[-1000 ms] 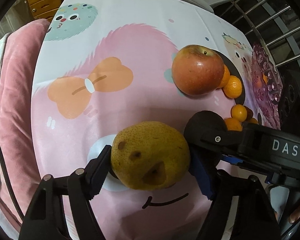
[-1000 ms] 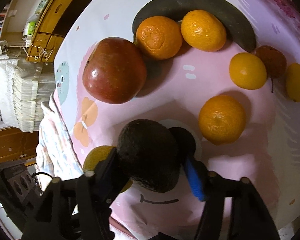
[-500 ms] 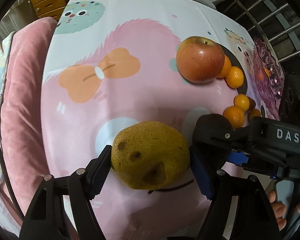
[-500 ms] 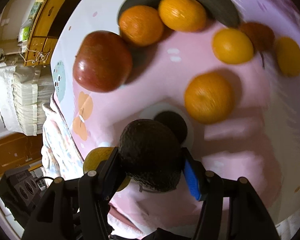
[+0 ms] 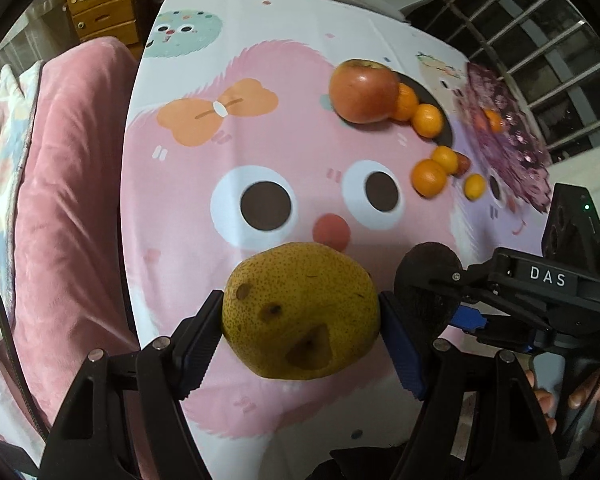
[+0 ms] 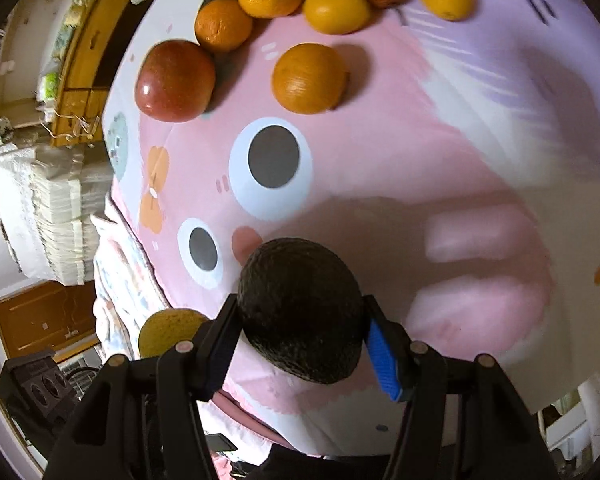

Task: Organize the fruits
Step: 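Grasp the yellow pear with the left tool while the right tool grasps the avocado, then carry pear and avocado over the pink bowl and open both tools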

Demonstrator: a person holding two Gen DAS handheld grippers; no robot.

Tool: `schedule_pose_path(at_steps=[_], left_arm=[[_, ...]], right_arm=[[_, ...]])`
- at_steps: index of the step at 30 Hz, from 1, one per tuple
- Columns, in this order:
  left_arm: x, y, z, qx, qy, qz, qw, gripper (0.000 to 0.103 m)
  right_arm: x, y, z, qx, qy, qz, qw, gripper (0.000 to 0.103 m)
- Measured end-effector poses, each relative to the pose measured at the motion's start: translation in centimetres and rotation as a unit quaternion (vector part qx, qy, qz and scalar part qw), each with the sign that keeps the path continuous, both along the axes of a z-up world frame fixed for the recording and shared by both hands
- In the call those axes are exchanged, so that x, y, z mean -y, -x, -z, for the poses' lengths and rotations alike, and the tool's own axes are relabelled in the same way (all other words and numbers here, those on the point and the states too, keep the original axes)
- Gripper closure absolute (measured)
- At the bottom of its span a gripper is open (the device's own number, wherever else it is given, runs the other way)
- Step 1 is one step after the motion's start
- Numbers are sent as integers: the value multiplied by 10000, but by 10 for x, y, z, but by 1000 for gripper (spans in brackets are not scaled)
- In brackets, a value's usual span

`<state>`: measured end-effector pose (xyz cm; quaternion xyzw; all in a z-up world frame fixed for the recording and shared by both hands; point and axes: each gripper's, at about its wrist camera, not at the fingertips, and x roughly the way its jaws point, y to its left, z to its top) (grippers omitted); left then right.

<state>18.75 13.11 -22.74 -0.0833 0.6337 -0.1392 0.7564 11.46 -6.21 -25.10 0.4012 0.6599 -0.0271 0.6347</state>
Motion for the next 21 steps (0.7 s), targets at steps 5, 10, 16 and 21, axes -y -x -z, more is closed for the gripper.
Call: schedule_pose_path(at_steps=[5,10,16,21], left_arm=[[-1,29,-12,103,112,125,9998,29],[11,48,-28,225,216,316,9990,29],[32,51,-52,460,369,583,9966,29],[60,48,-67,678,424,781,9937,29]], right_arm=[[10,29,-12,280,211,143,9993,44],[27,53,-25,452,430,198,9979,44],[56,74,-41,666,660,397,9948,44],[85,80,-58,996,809,509,9904,44]])
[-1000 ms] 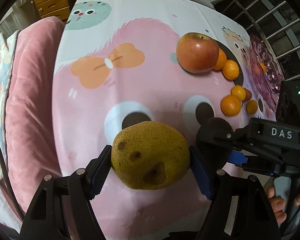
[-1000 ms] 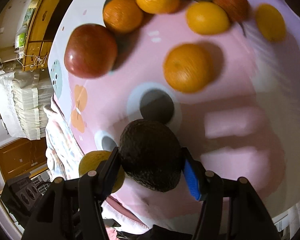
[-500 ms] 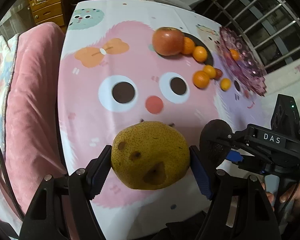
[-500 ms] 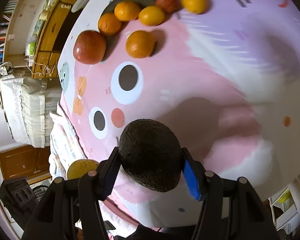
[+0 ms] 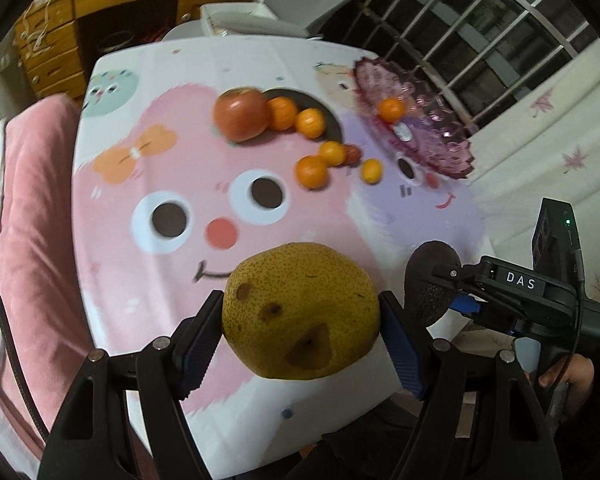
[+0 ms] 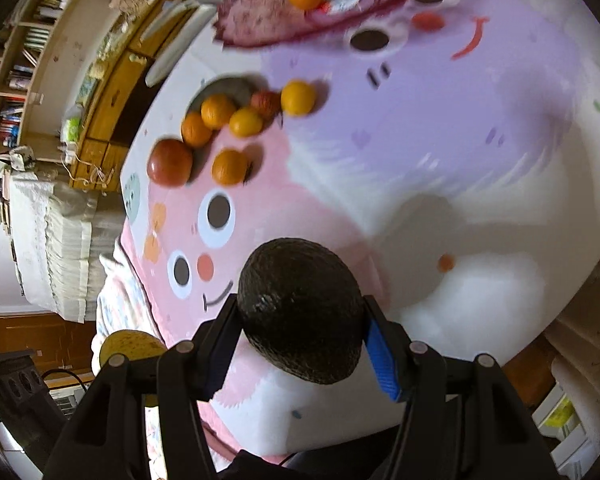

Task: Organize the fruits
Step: 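Carry pear and avocado over the pink bowl and open both tools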

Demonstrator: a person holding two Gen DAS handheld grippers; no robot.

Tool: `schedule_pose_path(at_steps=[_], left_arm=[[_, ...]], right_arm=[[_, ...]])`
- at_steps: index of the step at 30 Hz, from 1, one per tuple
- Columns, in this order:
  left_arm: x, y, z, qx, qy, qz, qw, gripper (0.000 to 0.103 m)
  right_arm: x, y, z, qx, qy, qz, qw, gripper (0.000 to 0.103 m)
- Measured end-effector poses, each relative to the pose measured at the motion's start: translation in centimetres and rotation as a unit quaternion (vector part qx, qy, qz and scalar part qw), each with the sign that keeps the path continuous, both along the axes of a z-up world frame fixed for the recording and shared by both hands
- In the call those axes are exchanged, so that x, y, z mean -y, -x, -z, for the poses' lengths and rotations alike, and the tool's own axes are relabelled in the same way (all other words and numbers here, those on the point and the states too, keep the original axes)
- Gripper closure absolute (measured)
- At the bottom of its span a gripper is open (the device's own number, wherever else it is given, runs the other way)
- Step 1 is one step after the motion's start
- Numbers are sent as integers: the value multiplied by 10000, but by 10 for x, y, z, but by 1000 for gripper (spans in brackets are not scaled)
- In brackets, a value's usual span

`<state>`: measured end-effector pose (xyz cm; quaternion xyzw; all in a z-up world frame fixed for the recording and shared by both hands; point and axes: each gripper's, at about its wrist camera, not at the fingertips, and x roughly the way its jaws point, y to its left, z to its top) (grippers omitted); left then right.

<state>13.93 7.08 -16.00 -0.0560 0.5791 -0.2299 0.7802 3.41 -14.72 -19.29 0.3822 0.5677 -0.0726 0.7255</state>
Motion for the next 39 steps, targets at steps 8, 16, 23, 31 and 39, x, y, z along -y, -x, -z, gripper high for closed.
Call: schedule_pose_path(at_steps=[8,16,23,31,39], left_arm=[[68,-14,-16,248,-269,132,9992,29],[133,-36,-28,325,-208,-268,9989,29],[179,-60,-31,425,-128,-703,9965,29],[223,-93,-28,552,-49,-1132,9920,29],[248,-133,-4,368,-195,-1571,9867,29]], right_arm=[[54,-11,-22,442,174,-287,9985,44],[115,-38,-41,790,14,-761,9940,44],[167,-73,-61,1256,-35,-1232,9844,44],[203,-108,-69,1561,133,-1716,9726,44],[216,-141,-56,1383,645,-2238,9626,44]])
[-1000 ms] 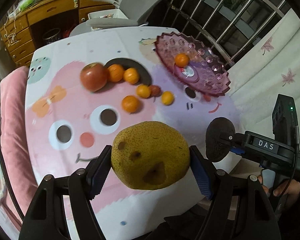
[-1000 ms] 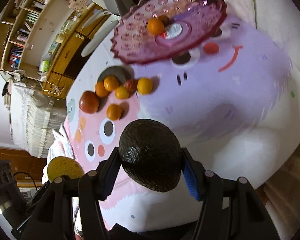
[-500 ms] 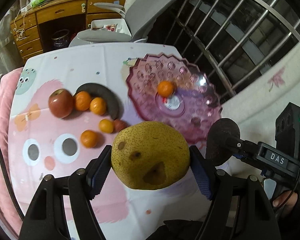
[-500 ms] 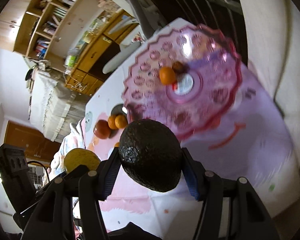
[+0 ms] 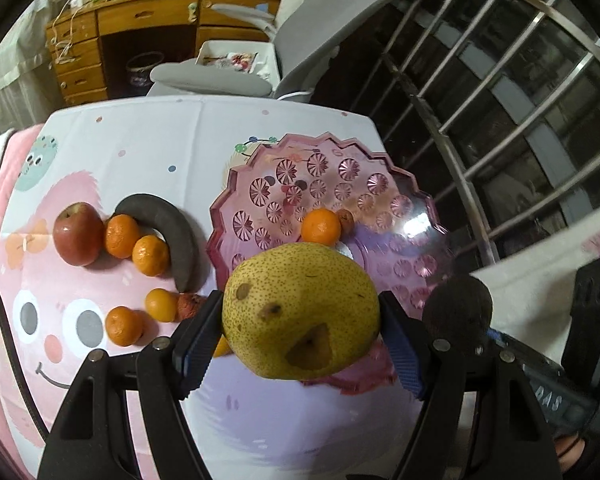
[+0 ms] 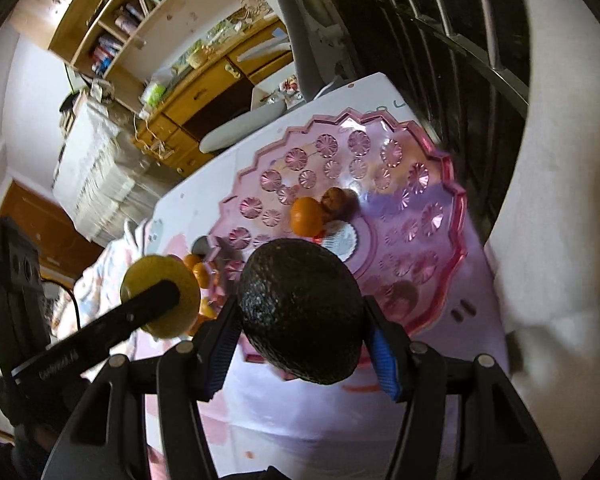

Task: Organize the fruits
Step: 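Carry pear and avocado over the pink bowl and open both tools, then move both tools back toward the apple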

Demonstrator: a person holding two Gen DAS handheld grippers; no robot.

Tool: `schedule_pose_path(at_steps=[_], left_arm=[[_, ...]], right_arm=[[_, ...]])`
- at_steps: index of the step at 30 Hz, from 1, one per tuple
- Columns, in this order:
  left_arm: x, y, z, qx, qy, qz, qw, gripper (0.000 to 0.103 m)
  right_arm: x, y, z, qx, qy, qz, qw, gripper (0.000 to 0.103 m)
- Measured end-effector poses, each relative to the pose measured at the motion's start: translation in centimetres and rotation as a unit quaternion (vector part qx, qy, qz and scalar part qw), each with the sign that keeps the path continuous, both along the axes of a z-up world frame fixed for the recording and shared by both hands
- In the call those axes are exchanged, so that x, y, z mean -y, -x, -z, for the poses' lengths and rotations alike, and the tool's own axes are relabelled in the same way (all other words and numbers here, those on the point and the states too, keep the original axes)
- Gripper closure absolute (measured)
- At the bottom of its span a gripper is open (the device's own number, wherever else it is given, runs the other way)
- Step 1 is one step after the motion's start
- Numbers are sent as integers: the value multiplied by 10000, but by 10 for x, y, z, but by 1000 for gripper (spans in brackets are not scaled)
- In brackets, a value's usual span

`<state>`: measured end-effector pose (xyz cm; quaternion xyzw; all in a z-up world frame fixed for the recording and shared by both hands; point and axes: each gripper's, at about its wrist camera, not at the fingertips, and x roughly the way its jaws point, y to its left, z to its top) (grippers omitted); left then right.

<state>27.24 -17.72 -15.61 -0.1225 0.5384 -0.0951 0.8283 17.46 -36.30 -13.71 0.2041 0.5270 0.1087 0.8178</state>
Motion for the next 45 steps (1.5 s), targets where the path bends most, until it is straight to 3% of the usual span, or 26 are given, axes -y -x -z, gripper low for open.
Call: schedule_pose_path(at_steps=[7,18,23,35,45], left_arm=[[10,-18,22,-218,-32,-200,9996,29],[17,-24,41,-601,29,-261,9979,28],[14,-22,32,-318,180,-297,9989,17],[1,-4,22,-216,173,-408,9988,17],[-31,34,21,-177,217,-585,9979,17]], right_arm=[[1,-14,12,-115,425,-299,9986,44],[8,-26,28,-392,339,-135,9986,42],[6,-23,19,-111,341,-211,9991,42],[1,-11,17,-249,241,-142,9993,42],[-17,7,13,-317,246,-138,9991,42]])
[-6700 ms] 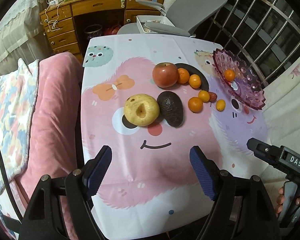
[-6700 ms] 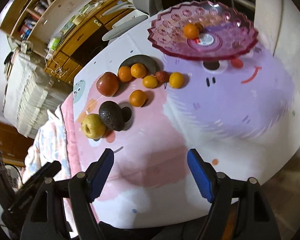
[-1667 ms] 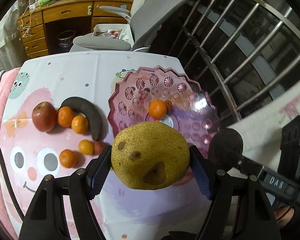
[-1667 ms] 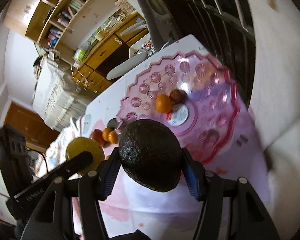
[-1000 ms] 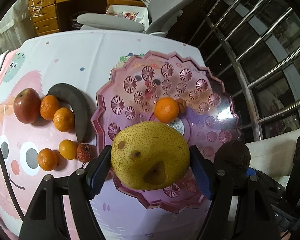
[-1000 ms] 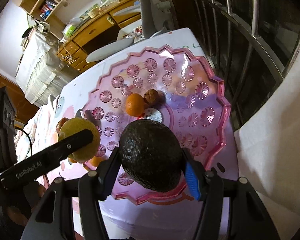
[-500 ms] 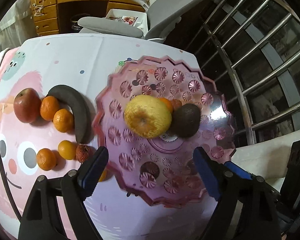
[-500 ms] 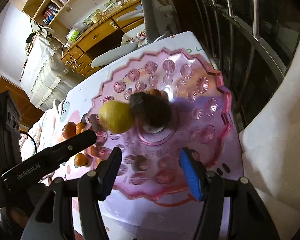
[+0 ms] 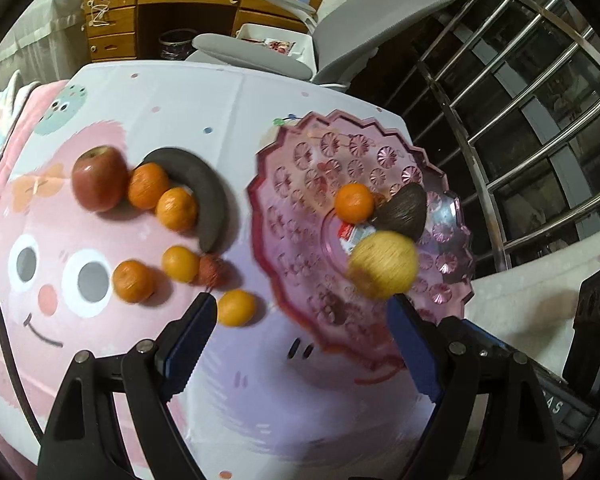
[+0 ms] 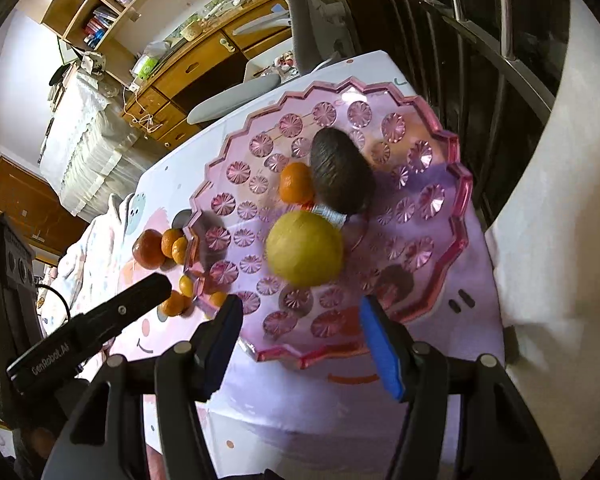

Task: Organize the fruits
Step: 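Move both tools back toward the apple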

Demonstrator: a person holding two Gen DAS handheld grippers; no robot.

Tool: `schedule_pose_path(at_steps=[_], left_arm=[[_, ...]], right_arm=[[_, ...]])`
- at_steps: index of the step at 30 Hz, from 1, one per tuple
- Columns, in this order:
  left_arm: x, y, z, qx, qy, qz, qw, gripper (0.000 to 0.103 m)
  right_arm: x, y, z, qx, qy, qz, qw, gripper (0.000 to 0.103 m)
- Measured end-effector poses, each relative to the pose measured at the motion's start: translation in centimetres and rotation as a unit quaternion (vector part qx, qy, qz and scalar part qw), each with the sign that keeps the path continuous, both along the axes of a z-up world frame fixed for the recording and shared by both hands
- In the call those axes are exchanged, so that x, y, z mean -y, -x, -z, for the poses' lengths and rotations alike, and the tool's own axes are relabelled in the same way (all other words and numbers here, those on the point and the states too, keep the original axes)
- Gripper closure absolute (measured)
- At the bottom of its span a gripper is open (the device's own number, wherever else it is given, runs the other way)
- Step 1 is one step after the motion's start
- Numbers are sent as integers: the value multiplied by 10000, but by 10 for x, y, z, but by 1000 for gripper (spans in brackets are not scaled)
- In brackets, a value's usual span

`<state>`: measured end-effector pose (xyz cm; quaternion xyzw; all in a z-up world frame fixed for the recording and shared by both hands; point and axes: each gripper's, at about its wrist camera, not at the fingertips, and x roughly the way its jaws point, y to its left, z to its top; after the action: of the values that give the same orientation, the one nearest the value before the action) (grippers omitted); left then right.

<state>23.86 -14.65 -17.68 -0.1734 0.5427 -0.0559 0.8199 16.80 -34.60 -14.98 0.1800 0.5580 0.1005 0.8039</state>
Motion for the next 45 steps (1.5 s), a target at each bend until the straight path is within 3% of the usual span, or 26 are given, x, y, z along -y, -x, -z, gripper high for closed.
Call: schedule_pose_path(at_steps=[12,24,35,45], left_arm=[[-67,58,0,-136,-37,-113,9998,18],[-161,92,-10,-278,-173,294,9990,18],[-228,94,0,-714,-575,836,9923,17],[-253,61,6,-1132,-856,1017,9846,10]], right_arm=[[-58,41,7,-222,52,-172,9996,42],[-145,86,10,-371,16,272,9989,39],[-223,100,28,-494,82,698,9963,39],[-265,90,36,-302,760,566,9950,39]])
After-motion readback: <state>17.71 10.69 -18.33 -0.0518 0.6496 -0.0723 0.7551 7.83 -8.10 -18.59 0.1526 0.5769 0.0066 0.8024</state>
